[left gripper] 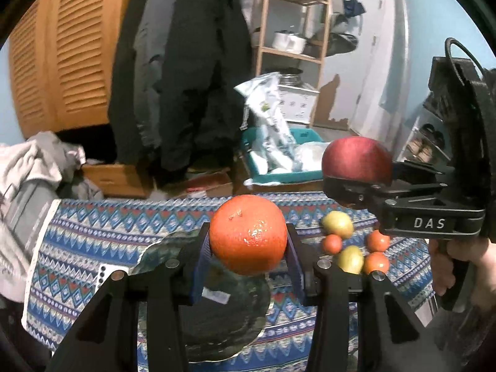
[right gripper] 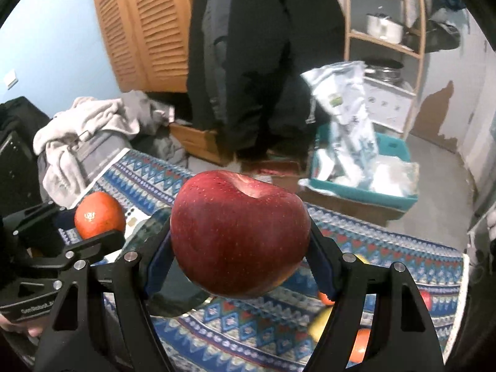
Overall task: Organize fruits
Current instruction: 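Carry the red apple and orange over the glass bowl with both tools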
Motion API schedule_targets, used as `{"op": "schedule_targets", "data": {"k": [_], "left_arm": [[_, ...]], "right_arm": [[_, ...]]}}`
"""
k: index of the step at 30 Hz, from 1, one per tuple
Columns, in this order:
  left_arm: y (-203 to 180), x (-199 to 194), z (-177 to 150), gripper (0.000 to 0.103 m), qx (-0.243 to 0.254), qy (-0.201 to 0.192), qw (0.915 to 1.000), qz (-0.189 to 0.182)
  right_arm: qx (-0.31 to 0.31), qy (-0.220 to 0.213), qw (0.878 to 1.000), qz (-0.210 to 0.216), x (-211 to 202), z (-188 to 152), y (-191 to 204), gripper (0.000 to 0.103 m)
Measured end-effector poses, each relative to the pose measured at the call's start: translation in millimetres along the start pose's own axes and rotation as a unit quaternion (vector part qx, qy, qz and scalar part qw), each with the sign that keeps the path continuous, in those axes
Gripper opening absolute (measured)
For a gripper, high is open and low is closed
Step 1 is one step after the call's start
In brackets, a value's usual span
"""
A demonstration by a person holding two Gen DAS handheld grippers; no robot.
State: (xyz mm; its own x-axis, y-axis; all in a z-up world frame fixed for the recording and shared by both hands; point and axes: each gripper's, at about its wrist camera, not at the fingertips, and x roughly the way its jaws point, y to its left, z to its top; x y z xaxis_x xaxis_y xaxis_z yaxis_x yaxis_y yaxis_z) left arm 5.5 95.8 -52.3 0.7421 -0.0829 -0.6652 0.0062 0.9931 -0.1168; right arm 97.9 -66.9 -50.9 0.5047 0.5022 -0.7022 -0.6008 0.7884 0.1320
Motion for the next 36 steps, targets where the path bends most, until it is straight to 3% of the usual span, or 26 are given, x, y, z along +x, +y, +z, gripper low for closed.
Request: {"op": "schedule_targets", "data": {"k": [13,22,27,36], "left_arm": [[63.9,28.7,-29.6,0.045,-0.053,0.048,0.9966,0.042],[106.0,72.6,-71.1,0.045,-0.104,0.121,0.986,0.047],[113.8,93.4,-89.7,0.045,-0.102,0.152,0.9803,0.073],[119.4,121.3,-112.8,0.046,-0.113,0.2,0.9701,0.078]], "right_arm": [[-0.008,0.061,0.997,0.04,75.9,8.3,43.2,0.076],[-0.015,0.118,0.991,0.054,130.5,-12.2,62.2,0.076],[-0.026,0.15,0.987,0.056,152.6,-27.1,68.0,0.076],[-0.032,0.194,0.978,0.063,174.2,-55.0,70.0,0.076]]}}
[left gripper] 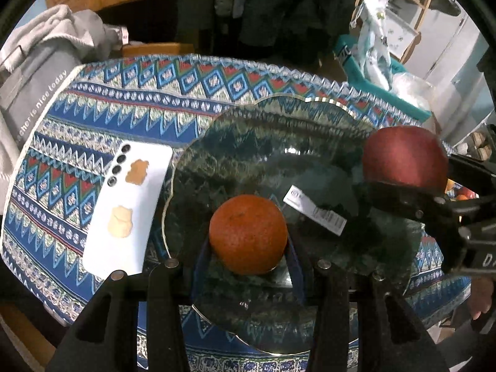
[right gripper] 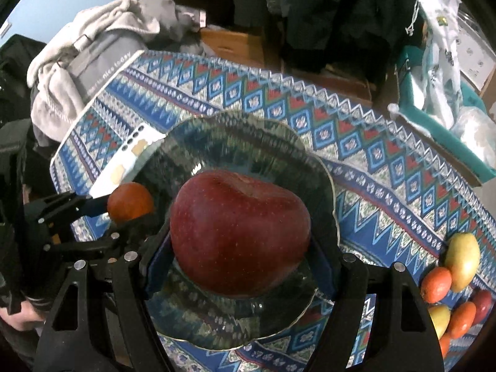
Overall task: Organize fruits
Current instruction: 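Carry the red apple and orange over the glass bowl with both tools, then open both tools to drop the apple and orange into the bowl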
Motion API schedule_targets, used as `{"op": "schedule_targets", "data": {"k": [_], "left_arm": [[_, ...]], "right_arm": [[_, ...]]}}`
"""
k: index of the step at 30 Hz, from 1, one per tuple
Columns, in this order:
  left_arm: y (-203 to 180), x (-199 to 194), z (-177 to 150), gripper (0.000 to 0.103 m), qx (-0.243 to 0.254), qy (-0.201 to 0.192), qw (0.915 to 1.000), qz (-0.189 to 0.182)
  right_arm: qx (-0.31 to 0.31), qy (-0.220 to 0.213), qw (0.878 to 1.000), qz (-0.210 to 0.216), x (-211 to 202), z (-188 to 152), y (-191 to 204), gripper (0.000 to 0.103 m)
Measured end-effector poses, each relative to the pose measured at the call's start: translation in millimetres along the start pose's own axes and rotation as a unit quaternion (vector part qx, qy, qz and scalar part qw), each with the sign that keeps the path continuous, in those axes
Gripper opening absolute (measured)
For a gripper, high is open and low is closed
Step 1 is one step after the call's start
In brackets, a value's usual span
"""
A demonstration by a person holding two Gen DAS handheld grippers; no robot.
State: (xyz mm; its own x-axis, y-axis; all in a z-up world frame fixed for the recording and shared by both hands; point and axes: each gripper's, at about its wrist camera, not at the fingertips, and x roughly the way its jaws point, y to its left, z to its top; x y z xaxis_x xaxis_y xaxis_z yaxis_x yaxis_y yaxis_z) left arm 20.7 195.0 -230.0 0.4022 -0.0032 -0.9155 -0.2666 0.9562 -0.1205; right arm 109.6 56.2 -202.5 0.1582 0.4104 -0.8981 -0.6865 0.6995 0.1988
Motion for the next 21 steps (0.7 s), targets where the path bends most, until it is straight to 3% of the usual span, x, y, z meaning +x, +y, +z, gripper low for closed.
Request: {"op": "schedule_targets", "data": {"k": [10,14,21], "left_arm": [[1.6,25.2,-9.8,0.046,-0.01,0.049,0.9987,0.01],[2.1,24.2,-9.7,0.056,-0.014,0.053,0.9985,0.007],[-3.5,17.0,-10.2,0.056,-0.001,0.055,0.9983,0.019]], "right_arm": [[0.005,0.032,0.999,-0.001,19.1,-13.6,-8.5,0.076],[0.004,0.038,0.999,-0.002,23.4,-15.8,-10.5,0.076],[-0.01,0.051,0.999,-0.001,31.4,-20.2,-5.2,0.077]]}}
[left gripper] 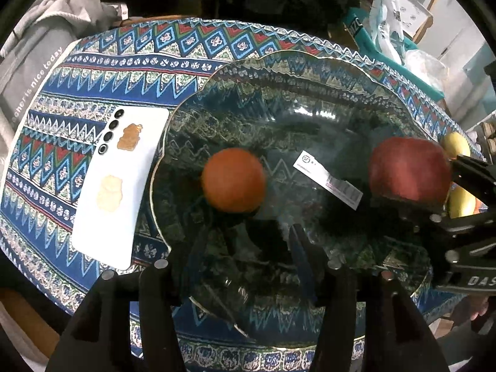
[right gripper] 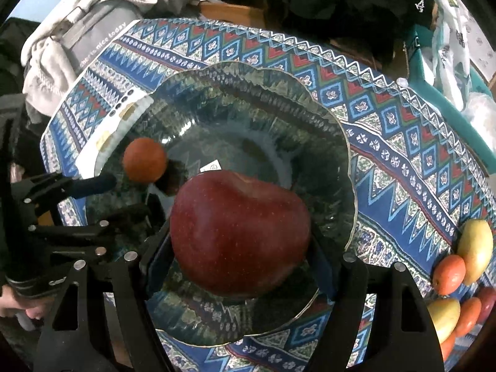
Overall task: Organize fruits
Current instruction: 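Open both tools to drop the apple and orange into the bowl, then move both tools back over the remaining fruit cluster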
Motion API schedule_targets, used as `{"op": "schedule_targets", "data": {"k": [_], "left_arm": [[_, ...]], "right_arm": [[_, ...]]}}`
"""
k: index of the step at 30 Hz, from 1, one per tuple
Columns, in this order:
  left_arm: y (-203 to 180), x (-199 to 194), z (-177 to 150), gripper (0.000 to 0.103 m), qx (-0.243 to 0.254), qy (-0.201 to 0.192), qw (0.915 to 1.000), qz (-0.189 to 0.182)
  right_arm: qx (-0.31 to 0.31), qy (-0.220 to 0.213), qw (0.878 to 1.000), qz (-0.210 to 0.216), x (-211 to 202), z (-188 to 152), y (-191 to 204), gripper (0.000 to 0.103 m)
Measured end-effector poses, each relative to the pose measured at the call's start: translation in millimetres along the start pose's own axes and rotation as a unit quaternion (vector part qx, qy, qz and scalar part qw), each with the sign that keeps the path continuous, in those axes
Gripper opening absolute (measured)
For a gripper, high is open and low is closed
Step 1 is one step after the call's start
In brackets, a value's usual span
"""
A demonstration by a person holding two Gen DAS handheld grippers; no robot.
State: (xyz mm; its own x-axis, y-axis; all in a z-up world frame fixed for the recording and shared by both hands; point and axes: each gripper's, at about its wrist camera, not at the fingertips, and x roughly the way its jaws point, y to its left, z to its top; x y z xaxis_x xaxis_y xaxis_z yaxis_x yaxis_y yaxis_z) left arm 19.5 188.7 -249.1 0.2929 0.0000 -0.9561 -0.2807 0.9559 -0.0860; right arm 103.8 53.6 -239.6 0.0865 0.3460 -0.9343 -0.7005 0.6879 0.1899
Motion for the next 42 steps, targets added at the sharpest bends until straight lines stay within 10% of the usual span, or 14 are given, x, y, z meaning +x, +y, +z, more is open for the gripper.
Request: {"op": "schedule_targets", "data": {"k": [8,42], "left_arm": [[-2.2,-18.3,0.9,0.058,0.011,-0.014,0.9998,0.009],[-71.6,-131.2,4.5,0.073,0.073,-0.134,0.987,-0.051]], "right_arm": [[-0.009,0.013,1.0,0.003,5.3,-3.5,5.8,0.078],[0.038,-0.178,0.982,-0.061,-172.7,-29.3,-22.2,0.078]]}}
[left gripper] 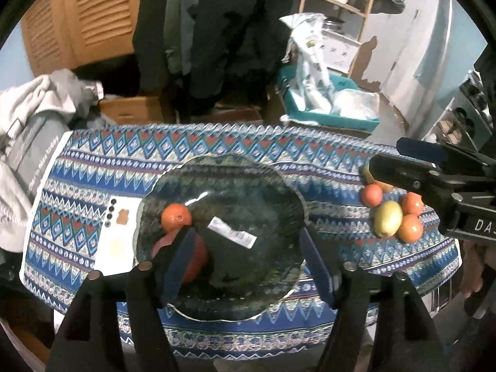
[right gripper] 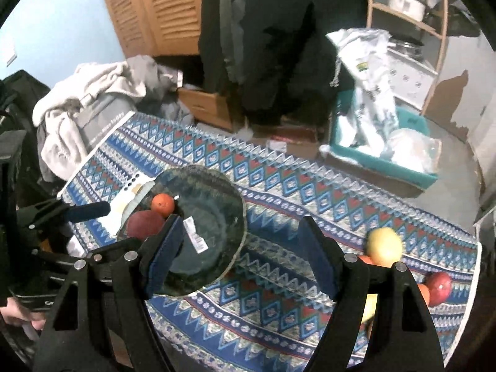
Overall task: Organize fruits
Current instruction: 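Move both tools back over the remaining fruit cluster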
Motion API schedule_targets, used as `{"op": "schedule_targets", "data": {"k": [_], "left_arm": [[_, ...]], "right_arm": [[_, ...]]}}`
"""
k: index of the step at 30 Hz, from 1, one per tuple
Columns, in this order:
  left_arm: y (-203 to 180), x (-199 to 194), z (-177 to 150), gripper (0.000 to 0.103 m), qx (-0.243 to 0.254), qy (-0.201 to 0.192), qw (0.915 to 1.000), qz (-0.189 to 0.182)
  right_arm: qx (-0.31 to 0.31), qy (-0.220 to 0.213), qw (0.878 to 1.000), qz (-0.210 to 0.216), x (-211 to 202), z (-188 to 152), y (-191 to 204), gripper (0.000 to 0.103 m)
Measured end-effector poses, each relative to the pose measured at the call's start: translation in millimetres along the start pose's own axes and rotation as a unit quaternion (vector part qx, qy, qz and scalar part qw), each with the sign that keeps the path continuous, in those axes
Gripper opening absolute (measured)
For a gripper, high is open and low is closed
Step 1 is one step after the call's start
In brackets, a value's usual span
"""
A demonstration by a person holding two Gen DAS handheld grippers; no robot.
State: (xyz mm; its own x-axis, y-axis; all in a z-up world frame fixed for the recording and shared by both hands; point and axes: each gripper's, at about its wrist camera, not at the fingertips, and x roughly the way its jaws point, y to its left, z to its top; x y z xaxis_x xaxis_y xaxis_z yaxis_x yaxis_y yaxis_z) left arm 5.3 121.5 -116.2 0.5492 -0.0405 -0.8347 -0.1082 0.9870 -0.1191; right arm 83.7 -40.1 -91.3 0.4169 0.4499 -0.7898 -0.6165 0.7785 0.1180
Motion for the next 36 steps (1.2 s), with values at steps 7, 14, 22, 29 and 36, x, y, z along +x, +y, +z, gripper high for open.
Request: {"op": "schedule_targets", "data": {"k": [7,14,22,29,36], "left_arm": [[-26.4,-8.2,7.3,0.075,0.018,-0.009,0.9996,-0.017],[-49.9,-10.8,11.5,0.076,0.037,-0.014,0.9988,-0.029],[-78.2,-13.7,17.6,0.076,0.055,-0.018,0.9972,-0.047],[-107.9,-19.1,22.1,0.079,0.078,-0.024,0.9947,-0.062],[-135.0,-17.1,25.6,0.079,0.096,-0.021,0.9924,-0.074]], "right_arm": [[0.017,-0.02,1.0,-0.016,-31.9,-6.2,-22.9,0.078],[0.027,-0.034,0.998,-0.043,-58.5,-17.8,-49.3,0.079],[0.053,-0.045,0.995,-0.07,-87.0,-36.2,-86.1,0.08],[0.065,-0.055,0.991,-0.105,-108.9,-54.3,-111.1,0.082],[0.087,-0.06,0.987,-0.12,-124.5,-69.8,-136.5,0.082]]}}
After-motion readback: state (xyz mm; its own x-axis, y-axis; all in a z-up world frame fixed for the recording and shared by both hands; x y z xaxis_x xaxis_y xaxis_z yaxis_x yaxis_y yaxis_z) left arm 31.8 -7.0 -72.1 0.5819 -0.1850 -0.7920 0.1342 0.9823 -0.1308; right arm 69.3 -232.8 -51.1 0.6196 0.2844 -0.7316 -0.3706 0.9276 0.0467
